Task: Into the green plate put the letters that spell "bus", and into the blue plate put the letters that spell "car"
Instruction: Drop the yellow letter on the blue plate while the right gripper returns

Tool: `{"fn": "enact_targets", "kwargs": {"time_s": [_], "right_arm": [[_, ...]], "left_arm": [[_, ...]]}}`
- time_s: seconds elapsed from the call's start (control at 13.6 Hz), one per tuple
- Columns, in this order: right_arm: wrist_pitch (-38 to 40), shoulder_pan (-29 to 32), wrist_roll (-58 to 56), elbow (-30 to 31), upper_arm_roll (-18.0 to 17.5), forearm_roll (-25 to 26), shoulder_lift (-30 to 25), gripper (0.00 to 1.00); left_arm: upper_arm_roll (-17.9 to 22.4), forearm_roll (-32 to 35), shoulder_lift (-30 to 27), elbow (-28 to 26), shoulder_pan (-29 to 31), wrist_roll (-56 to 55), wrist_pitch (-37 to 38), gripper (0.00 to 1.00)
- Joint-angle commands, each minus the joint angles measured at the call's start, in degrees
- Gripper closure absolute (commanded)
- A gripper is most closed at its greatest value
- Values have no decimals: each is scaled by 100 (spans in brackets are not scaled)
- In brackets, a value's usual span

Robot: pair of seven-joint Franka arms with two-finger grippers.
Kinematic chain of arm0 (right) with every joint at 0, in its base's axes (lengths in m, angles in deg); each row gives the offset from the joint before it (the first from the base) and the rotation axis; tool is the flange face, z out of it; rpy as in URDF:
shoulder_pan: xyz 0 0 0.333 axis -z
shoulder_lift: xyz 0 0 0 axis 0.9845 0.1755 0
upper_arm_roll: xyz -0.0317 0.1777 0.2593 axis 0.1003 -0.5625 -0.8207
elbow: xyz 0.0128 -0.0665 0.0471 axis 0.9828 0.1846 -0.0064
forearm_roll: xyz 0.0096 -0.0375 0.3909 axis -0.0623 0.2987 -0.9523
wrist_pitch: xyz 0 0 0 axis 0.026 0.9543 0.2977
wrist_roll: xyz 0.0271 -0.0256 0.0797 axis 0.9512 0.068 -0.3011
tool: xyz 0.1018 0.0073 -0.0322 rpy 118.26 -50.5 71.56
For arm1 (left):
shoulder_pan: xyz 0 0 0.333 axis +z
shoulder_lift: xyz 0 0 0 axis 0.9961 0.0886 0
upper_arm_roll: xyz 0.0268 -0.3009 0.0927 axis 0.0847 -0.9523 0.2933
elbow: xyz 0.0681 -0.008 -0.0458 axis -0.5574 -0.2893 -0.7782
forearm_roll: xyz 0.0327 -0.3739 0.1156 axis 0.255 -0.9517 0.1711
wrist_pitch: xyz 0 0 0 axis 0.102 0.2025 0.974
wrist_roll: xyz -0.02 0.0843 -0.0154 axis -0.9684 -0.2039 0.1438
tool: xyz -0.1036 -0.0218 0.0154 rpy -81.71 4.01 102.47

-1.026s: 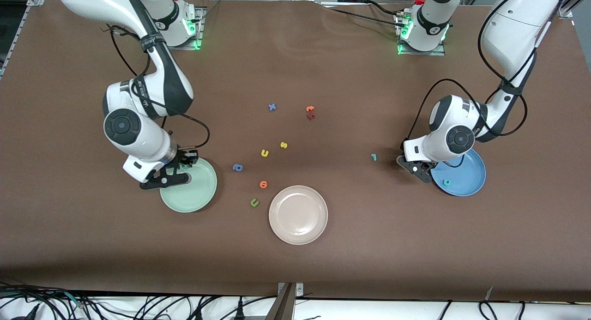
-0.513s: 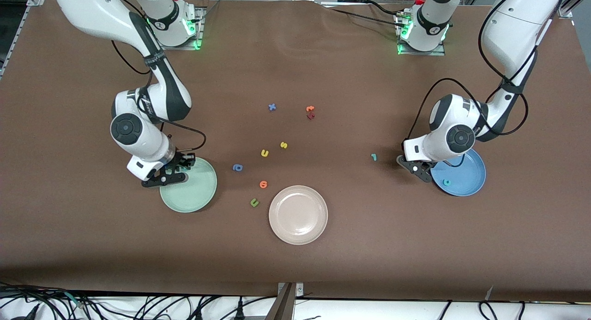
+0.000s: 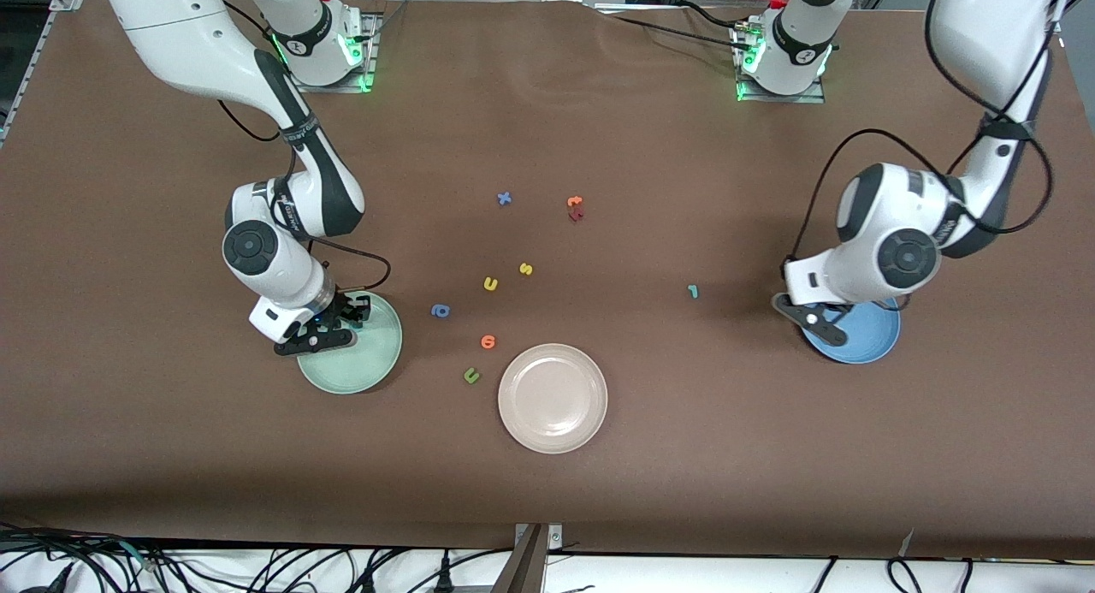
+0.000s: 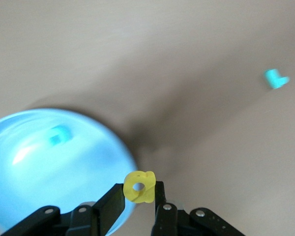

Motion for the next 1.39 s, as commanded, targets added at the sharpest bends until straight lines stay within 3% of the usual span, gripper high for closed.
{"fn": "enact_targets", "kwargs": {"time_s": [0.0,0.29,0.37,0.44,0.51,0.66,0.81,0.95,1.1,1.32], "right_arm": [[139,22,157,14,-48,-24,-280,0],[237,-538,2314,-21,-364,-24,-440,5],[28,-801,2930,-21,-373,-24,-414,5],[-122,-986,3467,-12,-373,-16,-335,5],[-228,-1145,3916,-12,-373,-16,-273,5],[-570,-1418,4743,-12,-391,-7,-89,8],[-826,-1594,5255,-12,-391,2,139,12],[-1404,-1770,5519,-30,-391,2,499,14],[-1758,-1867,5546,-196,-391,11,842,16],[-1750,-1894,5511,-276,-391,20,905,18]], "left_arm": [[97,590,188,215,392,312,81,79],[88,778,627,181,719,330,-473,74],[88,778,707,146,728,321,-543,59],[88,778,716,137,728,330,-544,9],[62,778,708,137,719,426,-518,0],[-60,681,655,137,667,454,-421,0],[-429,603,576,154,693,270,-246,0],[-684,95,593,145,658,-99,-228,0],[-720,-83,594,180,396,-590,-245,0],[-720,-84,602,189,-350,-2142,-289,0]]}}
